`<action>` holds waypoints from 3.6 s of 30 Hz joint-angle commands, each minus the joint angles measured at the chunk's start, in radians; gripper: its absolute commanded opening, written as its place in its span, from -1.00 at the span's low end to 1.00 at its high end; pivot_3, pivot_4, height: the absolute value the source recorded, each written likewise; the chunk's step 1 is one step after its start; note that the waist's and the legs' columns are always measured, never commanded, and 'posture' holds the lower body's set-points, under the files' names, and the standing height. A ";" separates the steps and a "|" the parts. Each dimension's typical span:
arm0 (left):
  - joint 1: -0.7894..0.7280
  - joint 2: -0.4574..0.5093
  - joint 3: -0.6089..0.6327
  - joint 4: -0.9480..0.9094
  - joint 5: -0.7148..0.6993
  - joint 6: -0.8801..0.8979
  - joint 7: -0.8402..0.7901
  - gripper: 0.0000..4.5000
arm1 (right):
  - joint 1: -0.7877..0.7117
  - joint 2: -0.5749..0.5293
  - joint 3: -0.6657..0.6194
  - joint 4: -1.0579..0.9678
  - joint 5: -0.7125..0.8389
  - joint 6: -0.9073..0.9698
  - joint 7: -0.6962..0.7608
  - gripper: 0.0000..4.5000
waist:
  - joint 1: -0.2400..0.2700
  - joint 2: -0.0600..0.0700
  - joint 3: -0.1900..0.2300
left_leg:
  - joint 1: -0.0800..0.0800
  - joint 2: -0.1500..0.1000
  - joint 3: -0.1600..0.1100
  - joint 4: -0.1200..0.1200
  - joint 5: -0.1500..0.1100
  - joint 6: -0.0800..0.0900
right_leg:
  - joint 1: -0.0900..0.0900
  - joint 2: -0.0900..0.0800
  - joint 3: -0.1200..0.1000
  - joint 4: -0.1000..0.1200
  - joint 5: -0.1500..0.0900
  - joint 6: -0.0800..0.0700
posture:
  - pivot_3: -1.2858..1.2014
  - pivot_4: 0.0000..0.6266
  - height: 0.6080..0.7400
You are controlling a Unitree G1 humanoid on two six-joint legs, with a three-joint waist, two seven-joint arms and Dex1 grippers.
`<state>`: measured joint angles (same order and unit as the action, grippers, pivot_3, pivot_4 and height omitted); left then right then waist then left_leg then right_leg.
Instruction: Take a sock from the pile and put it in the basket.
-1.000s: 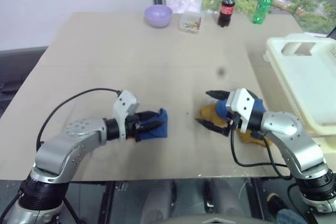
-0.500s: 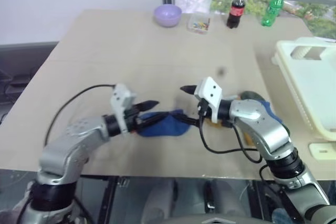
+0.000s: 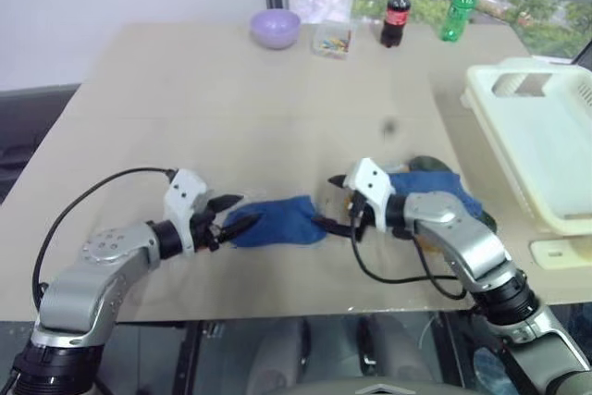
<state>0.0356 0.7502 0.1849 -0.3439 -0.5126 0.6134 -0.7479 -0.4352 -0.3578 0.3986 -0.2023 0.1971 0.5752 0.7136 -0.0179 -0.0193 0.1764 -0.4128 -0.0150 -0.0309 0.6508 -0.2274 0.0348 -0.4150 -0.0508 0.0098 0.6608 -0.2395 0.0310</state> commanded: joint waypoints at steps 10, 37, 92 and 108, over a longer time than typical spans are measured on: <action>0.120 -0.033 0.003 -0.044 0.035 -0.065 -0.016 -0.99 | 0.053 -0.087 0.034 -0.055 -0.049 -0.051 0.108 -1.00 | 0.006 0.000 0.000 | 0.000 0.000 -0.001 0.000 0.000 0.000 | 0.000 -0.001 -0.001 0.000 0.000 0.000 | 0.03 -0.52 1.00; -0.007 -0.058 0.017 0.017 -0.006 -0.067 -0.054 0.03 | 0.026 -0.084 -0.034 -0.074 -0.082 -0.050 0.077 -0.44 | 0.005 0.000 0.000 | 0.000 0.000 -0.002 0.000 0.000 0.000 | 0.000 -0.001 -0.002 0.000 0.000 0.000 | 0.03 -0.52 1.00; -0.038 0.049 0.044 -0.130 -0.223 -0.108 -0.364 0.22 | 0.187 -0.228 -0.286 -0.277 -0.031 0.055 -0.048 -0.99 | 0.006 0.000 0.000 | 0.000 0.001 -0.001 0.001 0.000 0.000 | 0.001 0.002 -0.001 0.000 0.000 0.000 | 0.03 -0.52 1.00; 0.008 0.011 0.109 -0.119 -0.218 -0.117 -0.256 0.22 | -0.239 0.065 -0.123 0.158 -0.053 -0.067 -0.068 -0.99 | -0.015 0.000 0.000 | 0.003 0.003 0.002 0.001 0.000 0.000 | 0.001 0.004 0.000 0.002 0.000 0.000 | 0.03 -0.52 1.00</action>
<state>0.0337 0.7600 0.2504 -0.4514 -0.7293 0.5131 -1.0193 -0.6270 -0.3276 0.2369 -0.1338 0.1725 0.5953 0.6466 -0.0326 -0.0189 0.1763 -0.4100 -0.0121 -0.0287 0.6515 -0.2273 0.0348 -0.4143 -0.0461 0.0102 0.6632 -0.2396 0.0308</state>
